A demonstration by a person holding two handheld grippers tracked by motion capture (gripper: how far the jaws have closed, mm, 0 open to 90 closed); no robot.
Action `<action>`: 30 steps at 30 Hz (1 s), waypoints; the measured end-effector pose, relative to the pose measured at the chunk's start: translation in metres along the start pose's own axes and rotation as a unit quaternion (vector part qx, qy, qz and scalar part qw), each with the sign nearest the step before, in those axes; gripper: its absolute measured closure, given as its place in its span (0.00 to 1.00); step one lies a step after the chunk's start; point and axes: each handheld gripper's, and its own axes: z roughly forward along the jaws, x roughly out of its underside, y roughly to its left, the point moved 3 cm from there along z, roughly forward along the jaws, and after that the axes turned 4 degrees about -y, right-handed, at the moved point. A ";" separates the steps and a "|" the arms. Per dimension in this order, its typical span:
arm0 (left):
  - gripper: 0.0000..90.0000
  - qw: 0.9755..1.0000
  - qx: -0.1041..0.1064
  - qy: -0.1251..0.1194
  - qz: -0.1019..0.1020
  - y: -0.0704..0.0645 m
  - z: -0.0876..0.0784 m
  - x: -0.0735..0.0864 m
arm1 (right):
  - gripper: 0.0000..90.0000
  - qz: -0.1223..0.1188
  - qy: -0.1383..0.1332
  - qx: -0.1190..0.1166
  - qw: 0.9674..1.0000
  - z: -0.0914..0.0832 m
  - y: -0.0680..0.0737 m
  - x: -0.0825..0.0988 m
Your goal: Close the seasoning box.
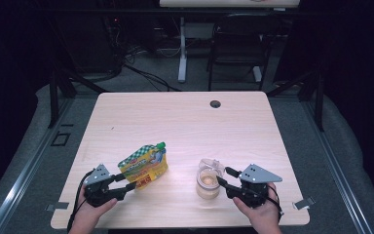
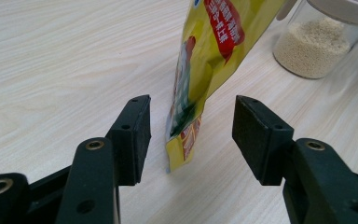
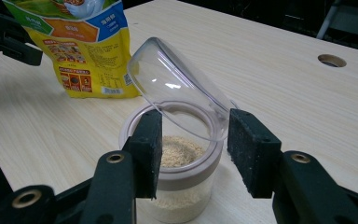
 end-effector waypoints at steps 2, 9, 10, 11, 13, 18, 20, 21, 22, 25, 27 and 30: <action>0.52 1.000 0.000 0.000 0.000 0.000 0.000 0.000 | 0.62 0.002 0.001 0.002 1.000 0.000 0.001 0.002; 0.52 1.000 -0.001 0.000 -0.001 0.000 0.000 0.000 | 0.62 0.000 -0.006 0.006 1.000 0.000 0.004 0.007; 0.52 1.000 -0.001 0.000 -0.001 0.000 0.000 0.000 | 0.61 0.001 -0.012 0.008 1.000 0.000 0.005 0.008; 0.52 1.000 -0.001 0.000 0.000 0.000 0.000 0.000 | 0.61 -0.002 -0.011 0.008 1.000 0.000 0.005 0.008; 0.52 1.000 -0.002 0.001 0.002 -0.001 -0.001 0.000 | 0.61 -0.004 -0.014 0.011 1.000 0.000 0.006 0.010; 0.52 1.000 -0.002 0.001 0.002 -0.001 -0.001 0.000 | 0.60 -0.012 -0.009 0.014 1.000 0.001 0.008 0.013; 0.52 1.000 -0.002 0.001 0.000 -0.001 -0.001 0.000 | 0.60 -0.011 -0.008 0.014 1.000 0.002 0.008 0.015; 0.52 1.000 -0.002 0.001 0.000 -0.001 -0.001 0.000 | 0.60 -0.010 -0.007 0.015 1.000 0.002 0.008 0.015; 0.52 1.000 -0.002 0.002 0.004 0.000 -0.001 0.000 | 0.60 -0.010 -0.005 0.016 1.000 0.002 0.008 0.016; 0.52 1.000 -0.001 0.001 0.003 -0.001 0.000 0.000 | 0.60 -0.010 -0.003 0.014 1.000 0.003 0.008 0.018; 0.52 1.000 -0.002 0.001 0.003 -0.001 0.000 0.000 | 0.60 -0.009 -0.002 0.014 1.000 0.003 0.008 0.019; 0.52 1.000 -0.002 0.002 0.003 -0.001 0.000 0.000 | 0.60 -0.009 -0.003 0.013 1.000 0.004 0.008 0.019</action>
